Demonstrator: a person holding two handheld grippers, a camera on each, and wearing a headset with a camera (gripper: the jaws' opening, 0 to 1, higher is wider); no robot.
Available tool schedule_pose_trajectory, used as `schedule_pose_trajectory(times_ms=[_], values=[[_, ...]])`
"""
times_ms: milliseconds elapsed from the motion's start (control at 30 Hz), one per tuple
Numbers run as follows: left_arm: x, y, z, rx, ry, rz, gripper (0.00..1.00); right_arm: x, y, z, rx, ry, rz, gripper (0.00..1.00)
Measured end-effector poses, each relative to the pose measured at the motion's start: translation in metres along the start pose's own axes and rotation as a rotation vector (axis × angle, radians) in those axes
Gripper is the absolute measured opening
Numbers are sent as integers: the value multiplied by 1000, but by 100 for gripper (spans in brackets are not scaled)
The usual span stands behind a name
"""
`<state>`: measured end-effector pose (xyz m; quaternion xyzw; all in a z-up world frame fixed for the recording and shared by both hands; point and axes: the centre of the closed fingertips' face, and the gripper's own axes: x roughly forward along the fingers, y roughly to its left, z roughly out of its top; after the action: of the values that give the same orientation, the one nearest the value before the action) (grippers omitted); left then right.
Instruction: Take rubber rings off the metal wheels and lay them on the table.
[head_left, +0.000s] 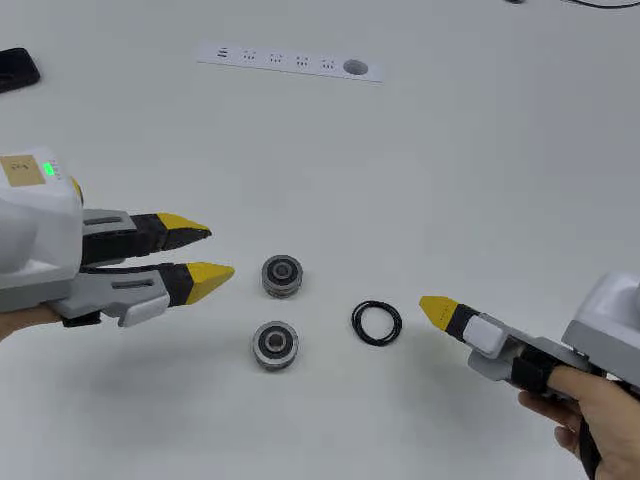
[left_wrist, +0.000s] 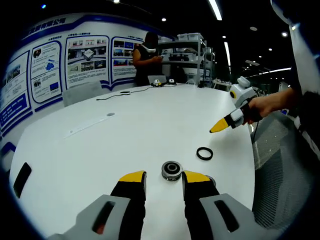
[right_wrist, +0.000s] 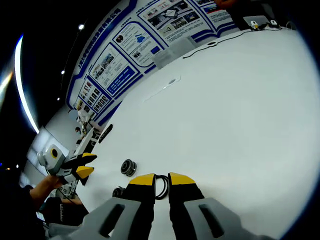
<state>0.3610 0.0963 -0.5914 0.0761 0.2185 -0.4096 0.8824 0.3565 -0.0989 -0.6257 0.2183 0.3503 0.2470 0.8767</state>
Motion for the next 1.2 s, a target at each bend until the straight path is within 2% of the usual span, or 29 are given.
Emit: schedule_pose_trajectory(times_ms=[100,167,200,233,300,367,433,467,500,533,667,800,933,1000,1100,1200], values=[[-6,1,2,-9,-14,10,31,-4,3,7,-106,-16,8,11],[-10,-1,2,-10,-25,11,31,-8,9,15,-177,-43,57,12],[-11,-1,3,3,-28,16,30,-10,8,20,-202,-59,60,13],[-14,-1,5,26,-31,24,30,-14,5,31,-221,-97,51,14],[-19,-4,12,31,-55,22,30,-23,1,44,-246,-132,53,15],[-23,-6,18,26,-84,16,30,-30,-4,55,-323,-138,41,17],[-25,-8,19,24,-89,15,31,-35,-8,58,-381,-128,33,19],[-27,-10,21,47,-96,14,32,-38,-9,59,-418,-115,29,20],[-29,-12,25,86,-110,16,32,-40,-10,59,-435,-106,31,21],[-31,-15,26,88,-116,13,31,-42,-9,57,-459,-94,44,22],[-36,-23,30,84,-133,-9,33,-48,-8,53,-481,-75,63,23],[-37,-30,17,133,-93,-32,36,-53,1,46,-502,-64,98,27],[-41,-30,6,109,-88,-28,43,-56,20,34,-526,-42,178,35],[-44,-31,0,95,-85,-22,46,-55,26,25,-560,-10,201,37],[-48,-33,-7,71,-80,-11,49,-52,26,8,-650,66,198,41],[-50,-40,-12,61,-68,-18,51,-50,26,-10,-734,139,200,46]])
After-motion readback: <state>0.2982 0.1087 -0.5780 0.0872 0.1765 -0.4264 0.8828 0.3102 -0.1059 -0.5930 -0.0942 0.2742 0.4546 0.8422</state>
